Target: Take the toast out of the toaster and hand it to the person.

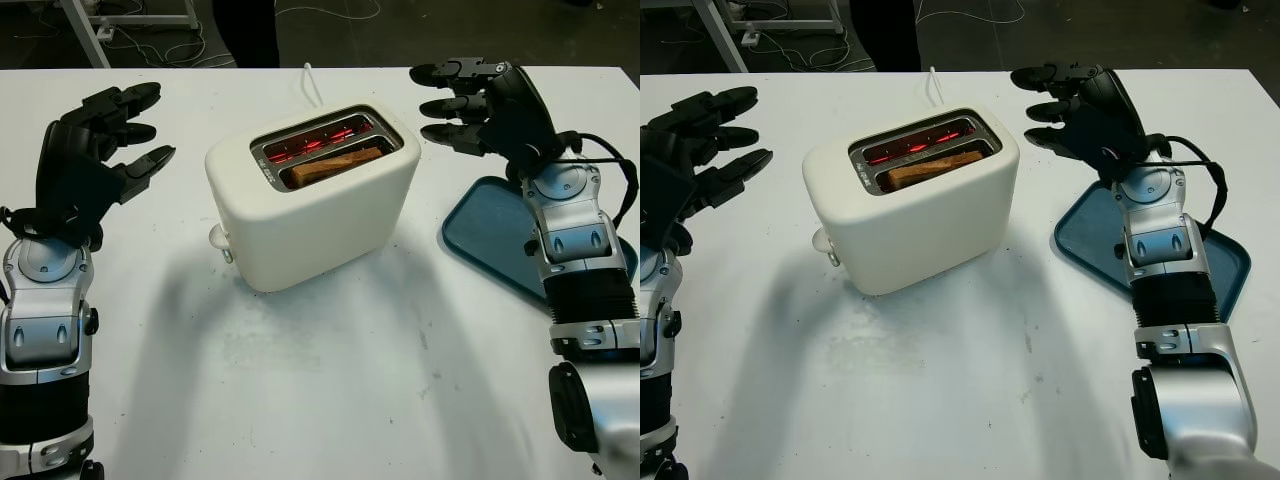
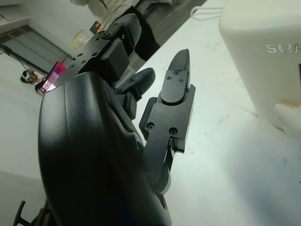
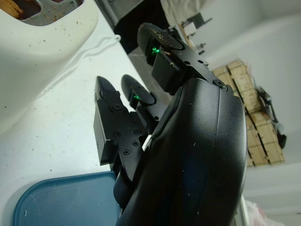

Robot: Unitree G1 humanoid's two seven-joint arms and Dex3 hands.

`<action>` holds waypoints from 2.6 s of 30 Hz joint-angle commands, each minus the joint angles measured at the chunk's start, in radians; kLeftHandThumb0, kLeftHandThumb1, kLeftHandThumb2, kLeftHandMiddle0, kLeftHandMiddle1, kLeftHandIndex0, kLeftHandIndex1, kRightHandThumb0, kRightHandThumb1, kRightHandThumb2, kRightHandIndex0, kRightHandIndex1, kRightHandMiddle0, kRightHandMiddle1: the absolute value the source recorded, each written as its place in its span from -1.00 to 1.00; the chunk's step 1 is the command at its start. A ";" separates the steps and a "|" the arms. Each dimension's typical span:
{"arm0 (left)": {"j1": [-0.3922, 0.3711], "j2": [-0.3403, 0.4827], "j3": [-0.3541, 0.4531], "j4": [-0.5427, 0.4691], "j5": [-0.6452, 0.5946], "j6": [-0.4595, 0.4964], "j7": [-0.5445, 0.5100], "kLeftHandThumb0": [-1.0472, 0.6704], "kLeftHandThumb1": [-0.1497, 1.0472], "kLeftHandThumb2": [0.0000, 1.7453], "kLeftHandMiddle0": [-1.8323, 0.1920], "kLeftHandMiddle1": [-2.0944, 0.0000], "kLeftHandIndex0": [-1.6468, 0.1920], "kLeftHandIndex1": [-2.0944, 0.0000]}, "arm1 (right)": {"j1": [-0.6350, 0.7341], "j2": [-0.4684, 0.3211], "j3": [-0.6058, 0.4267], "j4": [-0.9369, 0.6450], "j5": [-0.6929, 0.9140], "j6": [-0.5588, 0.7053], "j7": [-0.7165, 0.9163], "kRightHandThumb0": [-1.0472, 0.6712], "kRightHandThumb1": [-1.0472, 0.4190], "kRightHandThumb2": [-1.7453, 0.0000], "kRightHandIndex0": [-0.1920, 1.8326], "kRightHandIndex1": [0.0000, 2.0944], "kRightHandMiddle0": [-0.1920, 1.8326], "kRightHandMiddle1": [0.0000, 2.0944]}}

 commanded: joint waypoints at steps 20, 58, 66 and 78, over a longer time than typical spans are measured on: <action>-0.005 0.014 0.011 -0.109 0.014 0.130 0.009 0.03 0.79 -0.76 0.52 0.24 0.18 0.93 | -0.020 -0.024 -0.017 0.027 0.024 -0.060 0.029 0.31 -0.82 1.00 0.05 -0.94 -0.06 -0.99; -0.053 0.032 0.020 -0.033 0.008 0.097 -0.009 0.03 0.78 -0.88 0.45 0.20 0.11 0.90 | -0.072 -0.021 -0.014 0.150 0.043 -0.122 0.026 0.19 -0.73 1.00 0.08 -0.93 0.00 -0.98; -0.049 0.032 0.016 -0.028 0.022 0.086 0.002 0.04 0.79 -0.90 0.44 0.20 0.10 0.89 | -0.075 -0.021 -0.014 0.149 0.046 -0.116 0.029 0.19 -0.73 1.00 0.08 -0.92 -0.01 -0.98; -0.048 0.020 0.008 -0.031 0.025 0.097 0.017 0.03 0.79 -0.91 0.43 0.21 0.09 0.89 | -0.073 -0.021 -0.012 0.153 0.042 -0.116 0.028 0.22 -0.74 1.00 0.06 -0.94 -0.02 -0.99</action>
